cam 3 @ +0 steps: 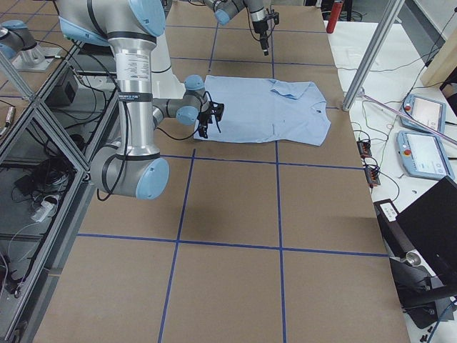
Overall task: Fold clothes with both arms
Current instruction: 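Move both grippers to the shirt hem corners nearest the robot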
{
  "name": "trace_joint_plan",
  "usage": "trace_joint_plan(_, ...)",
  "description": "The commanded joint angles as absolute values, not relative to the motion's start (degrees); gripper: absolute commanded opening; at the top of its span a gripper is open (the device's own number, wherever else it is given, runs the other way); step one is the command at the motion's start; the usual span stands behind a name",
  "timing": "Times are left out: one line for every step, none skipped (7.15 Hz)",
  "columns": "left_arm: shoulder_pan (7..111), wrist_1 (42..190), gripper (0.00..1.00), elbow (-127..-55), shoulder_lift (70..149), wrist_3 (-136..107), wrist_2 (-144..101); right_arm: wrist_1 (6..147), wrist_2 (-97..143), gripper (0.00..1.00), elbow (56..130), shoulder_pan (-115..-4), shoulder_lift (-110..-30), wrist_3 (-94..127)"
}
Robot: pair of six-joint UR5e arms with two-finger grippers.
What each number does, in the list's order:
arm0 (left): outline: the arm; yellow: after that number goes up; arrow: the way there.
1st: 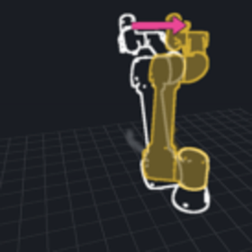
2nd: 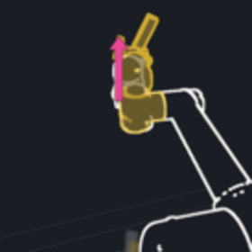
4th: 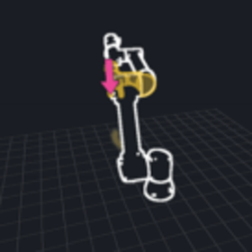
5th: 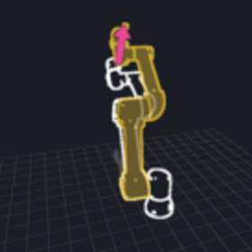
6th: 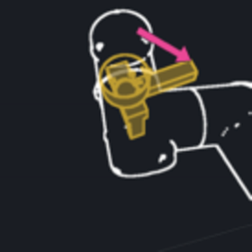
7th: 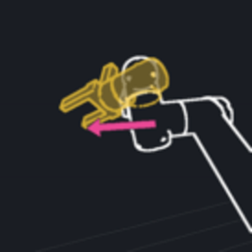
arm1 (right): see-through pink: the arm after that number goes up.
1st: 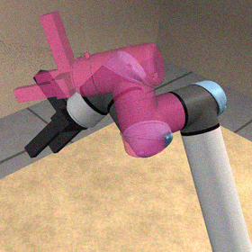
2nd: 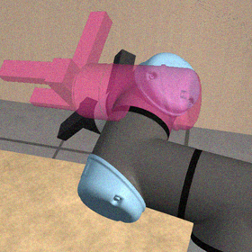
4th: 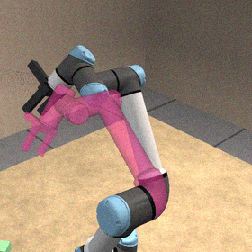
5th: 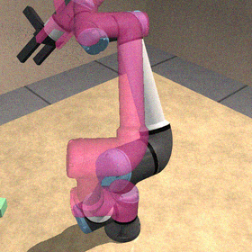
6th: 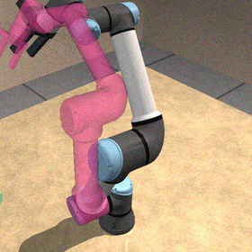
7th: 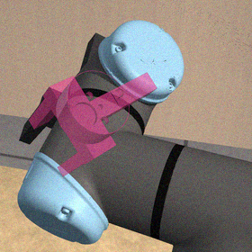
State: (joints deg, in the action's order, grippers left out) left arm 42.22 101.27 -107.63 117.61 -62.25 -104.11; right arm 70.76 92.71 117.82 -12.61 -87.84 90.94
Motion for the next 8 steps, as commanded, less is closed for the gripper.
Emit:
trace_joint_plan(42.19,101.34,1.0,-108.37,117.16,-62.31,-104.15,70.75,92.28,1.0,117.95,-10.55,-89.21,91.58)
trace_joint_plan(42.19,101.25,1.0,-108.54,117.16,-62.31,-104.15,70.84,92.55,0.96,117.95,-10.55,-89.3,91.5)
trace_joint_plan(42.19,101.25,1.0,-108.63,117.07,-62.31,-104.15,70.84,93.16,0.9,117.95,-10.46,-89.56,91.49)
trace_joint_plan(42.27,101.25,1.0,-108.63,117.07,-62.31,-104.15,70.84,93.86,0.75,117.95,-10.46,-89.56,91.58)
trace_joint_plan(42.19,101.34,1.0,-108.63,117.07,-62.31,-104.15,70.84,94.48,0.59,118.04,-10.46,-89.56,91.5)
trace_joint_plan(42.19,101.34,1.0,-108.63,117.07,-62.31,-104.15,70.84,94.83,0.46,118.04,-10.46,-89.56,91.49)
trace_joint_plan(42.19,101.34,1.0,-108.63,117.07,-62.31,-104.15,70.84,94.92,0.43,117.95,-10.02,-89.65,91.49)
trace_joint_plan(42.19,101.34,1.0,-108.63,117.07,-62.23,-104.15,71.01,95.18,0.43,118.56,-9.93,-89.74,91.49)
